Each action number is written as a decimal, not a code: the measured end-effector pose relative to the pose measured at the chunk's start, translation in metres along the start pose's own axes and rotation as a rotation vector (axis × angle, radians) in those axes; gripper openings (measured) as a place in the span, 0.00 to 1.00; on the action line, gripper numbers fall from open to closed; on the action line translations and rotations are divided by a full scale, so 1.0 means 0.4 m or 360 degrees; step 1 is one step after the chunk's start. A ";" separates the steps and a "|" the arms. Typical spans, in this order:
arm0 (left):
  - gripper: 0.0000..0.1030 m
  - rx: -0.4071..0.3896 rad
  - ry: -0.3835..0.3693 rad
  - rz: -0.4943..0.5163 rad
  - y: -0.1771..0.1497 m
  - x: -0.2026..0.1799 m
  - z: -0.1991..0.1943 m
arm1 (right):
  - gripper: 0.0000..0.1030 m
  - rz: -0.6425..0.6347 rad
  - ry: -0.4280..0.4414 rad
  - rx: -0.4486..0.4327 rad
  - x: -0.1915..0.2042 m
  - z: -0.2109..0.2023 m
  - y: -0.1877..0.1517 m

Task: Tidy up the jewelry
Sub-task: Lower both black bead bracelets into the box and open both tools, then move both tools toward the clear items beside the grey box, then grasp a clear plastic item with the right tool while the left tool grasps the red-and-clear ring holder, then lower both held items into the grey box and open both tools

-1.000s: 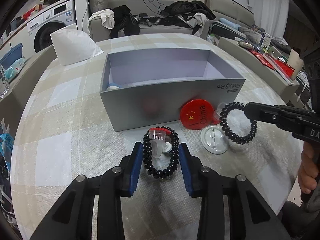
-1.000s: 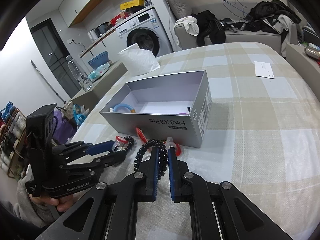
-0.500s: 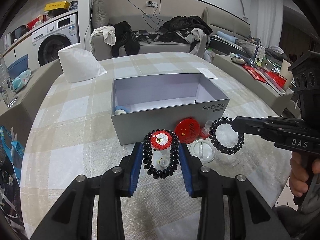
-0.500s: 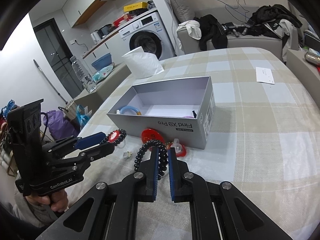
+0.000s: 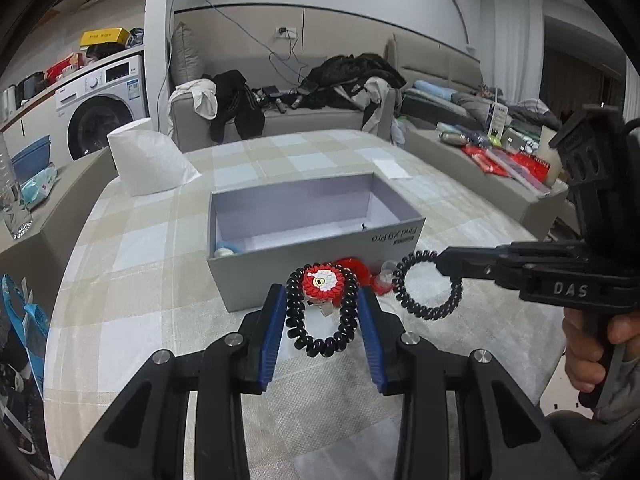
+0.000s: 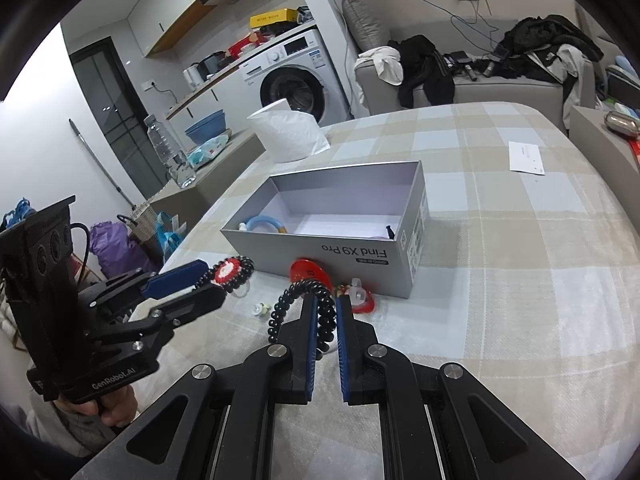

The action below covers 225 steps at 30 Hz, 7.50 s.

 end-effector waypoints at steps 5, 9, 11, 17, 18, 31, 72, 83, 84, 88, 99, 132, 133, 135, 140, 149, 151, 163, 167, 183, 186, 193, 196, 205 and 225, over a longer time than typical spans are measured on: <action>0.30 -0.0058 0.0006 -0.0035 0.015 0.005 -0.012 | 0.08 0.0000 0.0002 -0.0006 0.001 -0.003 0.002; 0.30 -0.0042 0.0028 -0.0042 0.013 0.010 -0.001 | 0.08 -0.0001 0.0000 -0.0009 0.000 -0.005 0.002; 0.30 -0.0066 0.0004 -0.0040 0.017 0.004 -0.007 | 0.08 0.0003 -0.0001 -0.0009 -0.002 -0.006 0.003; 0.30 -0.0082 -0.0014 -0.0028 0.021 -0.002 -0.005 | 0.08 0.0006 -0.0007 -0.0009 -0.008 -0.006 0.006; 0.30 -0.0085 -0.0014 -0.0034 0.022 -0.001 -0.005 | 0.08 0.0006 -0.0007 -0.0010 -0.007 -0.005 0.006; 0.30 -0.0113 0.0055 -0.0103 0.060 0.039 0.011 | 0.08 0.0005 0.0002 -0.0074 -0.006 -0.018 0.050; 0.55 -0.0004 0.0123 -0.0183 0.085 0.095 0.100 | 0.34 0.0105 -0.0088 -0.0192 -0.047 0.069 0.189; 0.99 -0.0054 0.0234 -0.0194 0.059 0.109 0.027 | 1.00 0.0040 -0.0206 -0.0200 -0.071 -0.006 0.133; 0.99 -0.0044 0.0240 -0.0189 0.052 0.107 0.026 | 1.00 0.0031 -0.0228 -0.0185 -0.074 -0.007 0.123; 0.99 0.0010 0.0228 -0.0193 0.016 0.099 0.032 | 1.00 0.0029 -0.0270 -0.0104 -0.082 0.007 0.077; 0.99 0.0177 0.0232 -0.0218 -0.063 0.096 0.054 | 0.99 -0.0032 -0.0281 0.0068 -0.073 0.045 -0.002; 0.56 0.0260 0.0032 -0.0165 -0.088 0.045 0.095 | 0.31 -0.0063 -0.0153 0.0187 -0.032 0.122 -0.015; 0.56 0.0262 0.0033 -0.0165 -0.088 0.045 0.097 | 0.30 -0.0068 -0.0156 0.0188 -0.031 0.124 -0.015; 0.56 0.0268 0.0031 -0.0166 -0.089 0.045 0.099 | 0.30 -0.0076 -0.0161 0.0192 -0.030 0.128 -0.015; 0.56 0.0275 0.0032 -0.0171 -0.090 0.048 0.103 | 0.26 -0.0095 -0.0181 0.0207 -0.031 0.140 -0.015; 0.56 0.0291 0.0037 -0.0165 -0.091 0.047 0.108 | 0.05 -0.0097 -0.0187 0.0190 -0.038 0.134 -0.010; 0.56 0.0294 0.0039 -0.0163 -0.092 0.047 0.109 | 0.05 -0.0097 -0.0169 0.0170 -0.035 0.124 -0.011; 0.56 0.0340 -0.0006 -0.0135 -0.097 0.030 0.124 | 0.05 -0.0021 -0.0023 0.0054 -0.026 0.059 -0.002; 0.55 0.0341 -0.0011 -0.0091 -0.090 0.019 0.128 | 0.05 -0.0002 -0.0017 0.0055 -0.030 0.059 -0.004; 0.16 0.0318 -0.0032 -0.0054 -0.080 0.008 0.115 | 0.05 0.0013 0.0002 0.0040 -0.037 0.052 -0.001; 0.16 0.0281 -0.0026 -0.0052 -0.066 0.009 0.101 | 0.05 0.0008 0.0000 0.0027 -0.033 0.046 0.002; 0.16 0.0167 0.0014 -0.0066 -0.022 0.021 0.066 | 0.05 -0.0011 0.0005 -0.0049 -0.013 0.010 0.023; 0.16 0.0118 0.0037 -0.0085 -0.001 0.032 0.053 | 0.05 -0.0018 0.0012 -0.0083 -0.002 -0.005 0.037; 0.16 0.0002 0.0113 -0.0140 0.068 0.072 0.047 | 0.05 -0.0025 0.0056 -0.0183 0.026 -0.040 0.102; 0.16 -0.0006 0.0163 -0.0228 0.096 0.130 0.105 | 0.05 -0.0025 0.0061 -0.0204 0.018 0.022 0.193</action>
Point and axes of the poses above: each gripper's, at about its wrist camera, not at the fingertips, and z roughly the way its jaws point, x to its left, y to its top, the point moved 10 cm from there along z, roughly the way its jaws point, and after that the axes turned 8 degrees about z, right-handed, at the moved point
